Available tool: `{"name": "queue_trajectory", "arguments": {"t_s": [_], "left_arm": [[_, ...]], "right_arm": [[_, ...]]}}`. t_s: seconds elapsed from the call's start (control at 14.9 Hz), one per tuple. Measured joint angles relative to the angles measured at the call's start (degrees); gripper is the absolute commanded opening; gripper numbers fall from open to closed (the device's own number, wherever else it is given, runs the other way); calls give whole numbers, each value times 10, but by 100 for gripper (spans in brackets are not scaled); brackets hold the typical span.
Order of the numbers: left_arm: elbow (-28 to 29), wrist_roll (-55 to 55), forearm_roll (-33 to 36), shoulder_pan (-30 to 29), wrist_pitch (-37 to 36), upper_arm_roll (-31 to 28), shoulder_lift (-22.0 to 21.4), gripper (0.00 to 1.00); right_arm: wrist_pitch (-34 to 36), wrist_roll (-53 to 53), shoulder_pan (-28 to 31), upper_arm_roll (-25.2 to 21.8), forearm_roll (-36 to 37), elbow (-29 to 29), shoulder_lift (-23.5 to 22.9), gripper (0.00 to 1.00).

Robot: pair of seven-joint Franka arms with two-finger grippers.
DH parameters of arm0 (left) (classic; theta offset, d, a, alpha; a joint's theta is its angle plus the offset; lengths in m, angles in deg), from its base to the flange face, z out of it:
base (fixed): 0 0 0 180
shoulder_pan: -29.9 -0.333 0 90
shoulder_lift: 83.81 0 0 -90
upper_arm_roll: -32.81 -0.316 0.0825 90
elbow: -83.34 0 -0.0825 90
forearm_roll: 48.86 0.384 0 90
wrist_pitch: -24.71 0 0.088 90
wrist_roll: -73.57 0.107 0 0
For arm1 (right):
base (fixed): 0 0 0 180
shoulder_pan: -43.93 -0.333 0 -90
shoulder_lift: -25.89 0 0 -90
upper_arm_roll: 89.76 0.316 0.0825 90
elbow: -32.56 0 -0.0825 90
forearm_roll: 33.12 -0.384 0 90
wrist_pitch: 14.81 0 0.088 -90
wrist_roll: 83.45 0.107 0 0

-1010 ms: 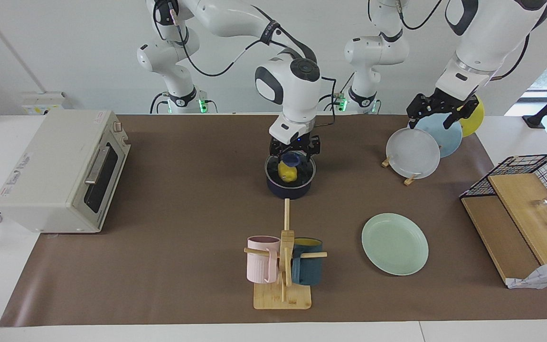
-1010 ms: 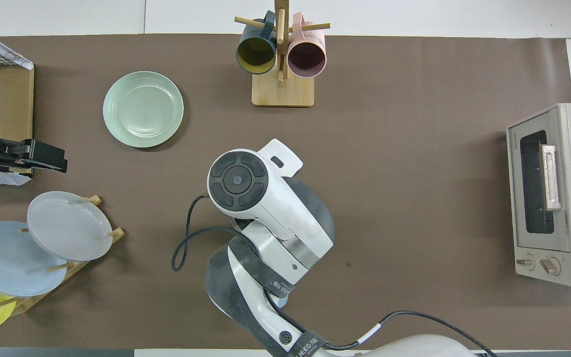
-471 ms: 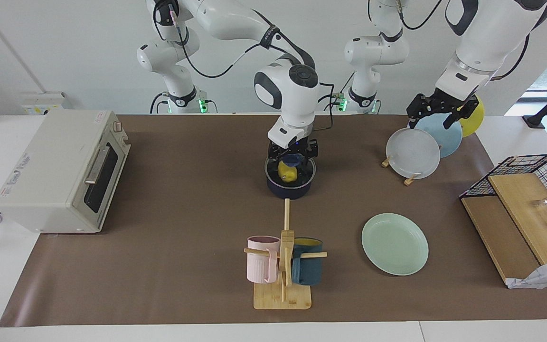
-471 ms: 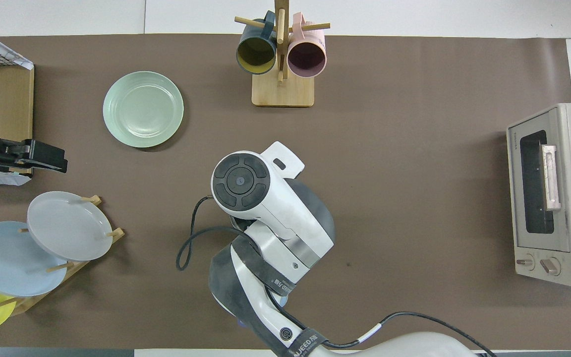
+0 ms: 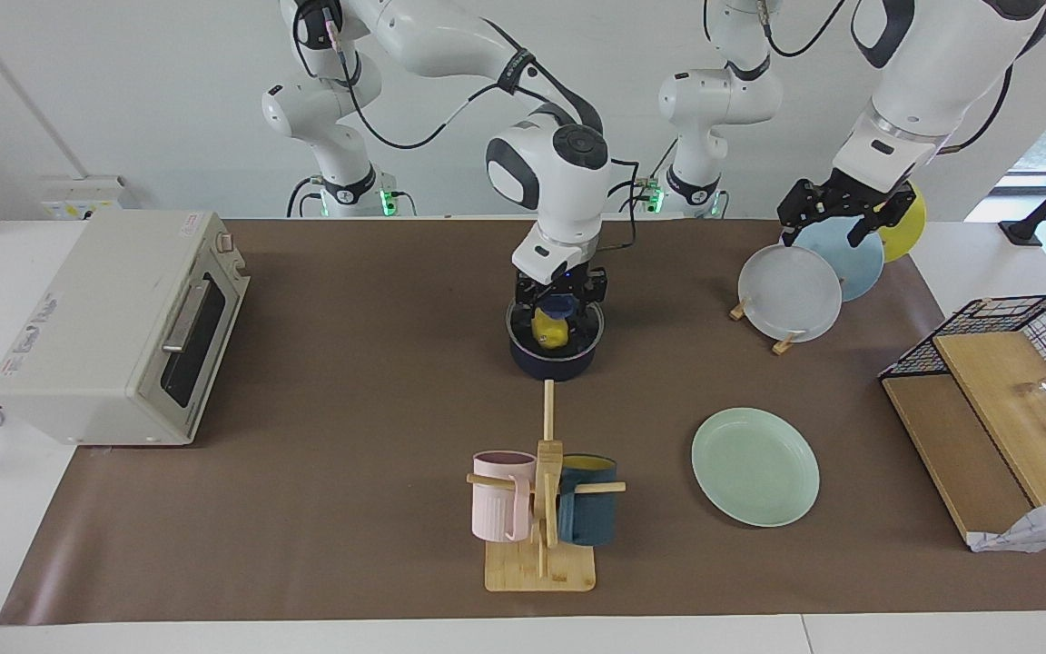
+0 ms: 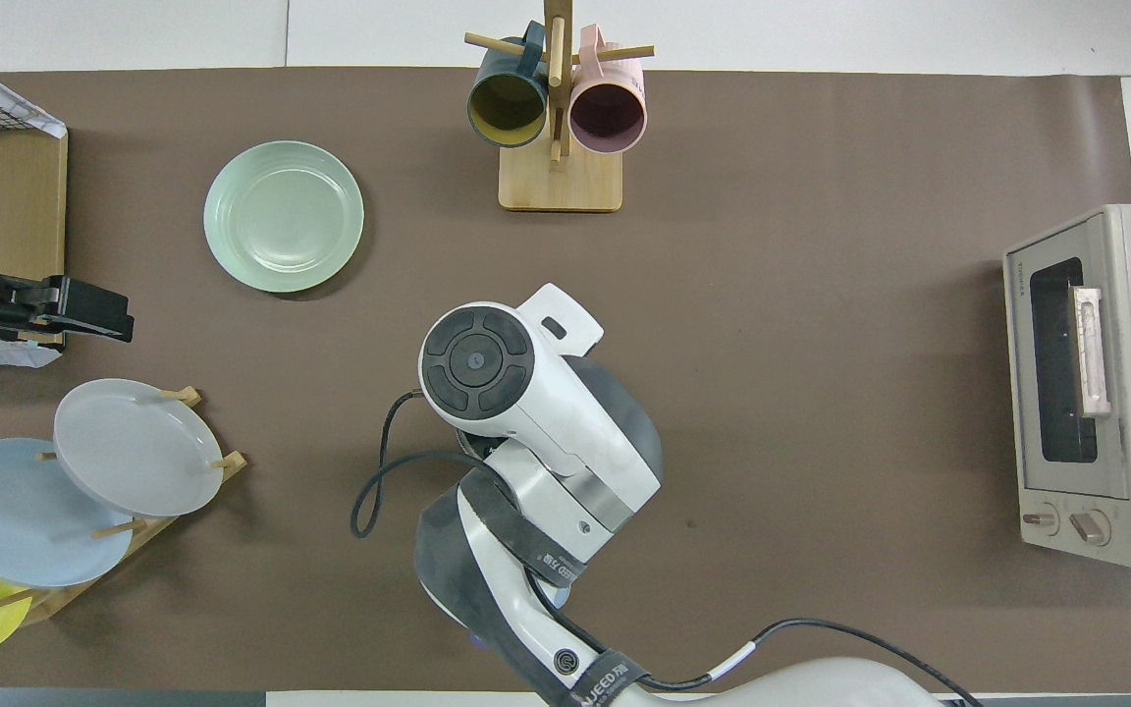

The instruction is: Transfer potato from pot to plate

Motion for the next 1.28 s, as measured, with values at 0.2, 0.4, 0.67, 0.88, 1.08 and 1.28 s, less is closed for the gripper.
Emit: {"name": "queue_trajectory", "arguments": {"t_s": [0.2, 0.4, 0.67, 0.88, 1.08, 1.28], "left_arm": [[0, 0, 0, 0, 0, 0, 0, 100], [0, 0, 0, 0, 0, 0, 0, 100], [0, 0, 0, 0, 0, 0, 0, 100], [0, -1, 0, 0, 1, 0, 0, 100], [0, -1, 0, 1, 2, 2, 0, 100], [5, -16, -1, 12, 20, 10, -1, 100]], "right_arm": [[0, 0, 0, 0, 0, 0, 1, 51], [0, 0, 0, 0, 0, 0, 1, 43], [17, 0, 2, -1, 1, 19, 2, 43], [62, -8, 25, -3, 1, 66, 6, 43], [86, -69, 75, -5, 1, 79, 13, 43], [102, -146, 130, -6, 0, 79, 14, 43]]}}
